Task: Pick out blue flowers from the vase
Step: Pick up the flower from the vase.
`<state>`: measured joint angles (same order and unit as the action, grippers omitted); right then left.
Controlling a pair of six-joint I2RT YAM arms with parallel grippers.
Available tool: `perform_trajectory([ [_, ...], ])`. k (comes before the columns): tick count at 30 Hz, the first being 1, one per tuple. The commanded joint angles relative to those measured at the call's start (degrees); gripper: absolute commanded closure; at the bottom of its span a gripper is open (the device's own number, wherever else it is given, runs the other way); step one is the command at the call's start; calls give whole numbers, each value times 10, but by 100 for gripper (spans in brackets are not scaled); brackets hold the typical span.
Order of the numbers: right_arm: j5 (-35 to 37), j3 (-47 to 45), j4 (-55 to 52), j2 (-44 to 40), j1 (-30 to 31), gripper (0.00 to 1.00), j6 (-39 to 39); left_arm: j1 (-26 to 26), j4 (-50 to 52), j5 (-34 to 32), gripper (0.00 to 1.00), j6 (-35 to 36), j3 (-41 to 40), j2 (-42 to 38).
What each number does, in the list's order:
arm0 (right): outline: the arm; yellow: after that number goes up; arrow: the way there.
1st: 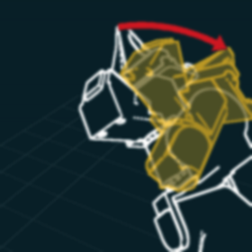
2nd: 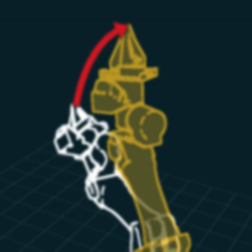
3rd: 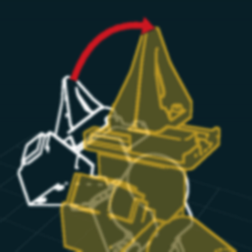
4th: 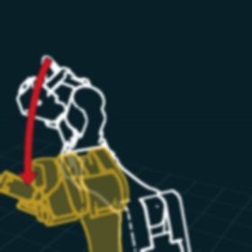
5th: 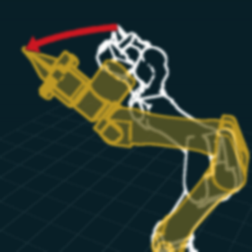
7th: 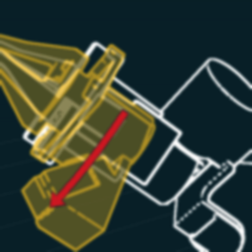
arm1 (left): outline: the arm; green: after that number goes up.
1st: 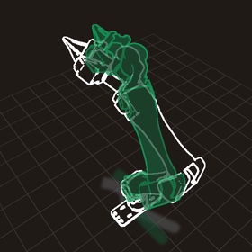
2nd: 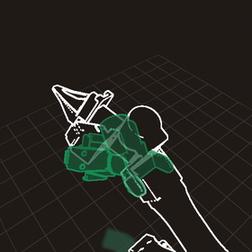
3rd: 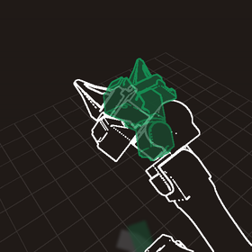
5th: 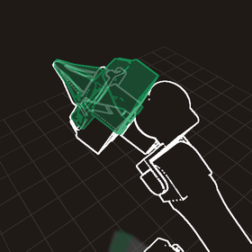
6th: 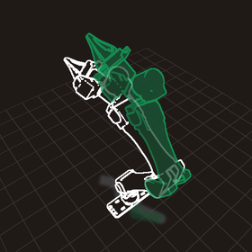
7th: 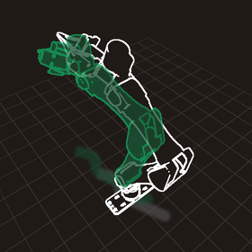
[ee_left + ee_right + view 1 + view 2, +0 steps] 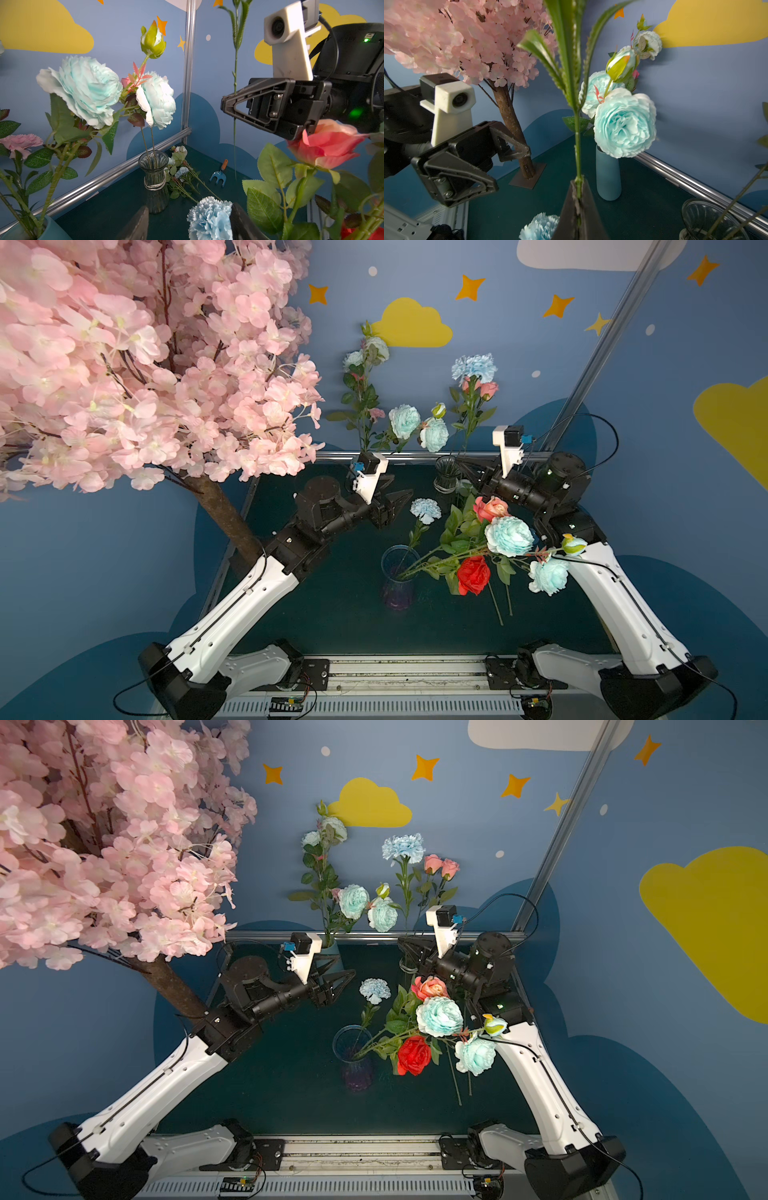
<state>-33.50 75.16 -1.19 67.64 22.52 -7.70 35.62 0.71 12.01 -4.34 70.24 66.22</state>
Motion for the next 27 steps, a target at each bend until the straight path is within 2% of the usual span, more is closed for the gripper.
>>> perform_trajectory([
  [1,53,-14,-14,0,9,100,38,-2,-10,6,38,0,0,-2],
  [7,189,-52,4,-15,10,100,47,-2,-8,6,38,3,-2,-3],
  [15,284,-44,-56,-14,6,100,39,-2,-7,1,38,6,-4,-8],
  [22,312,-57,-102,-40,-28,100,27,-1,-9,-4,38,6,-9,-14],
  [27,305,-37,-187,-36,-65,100,27,-1,-10,-10,38,7,-11,-18],
])
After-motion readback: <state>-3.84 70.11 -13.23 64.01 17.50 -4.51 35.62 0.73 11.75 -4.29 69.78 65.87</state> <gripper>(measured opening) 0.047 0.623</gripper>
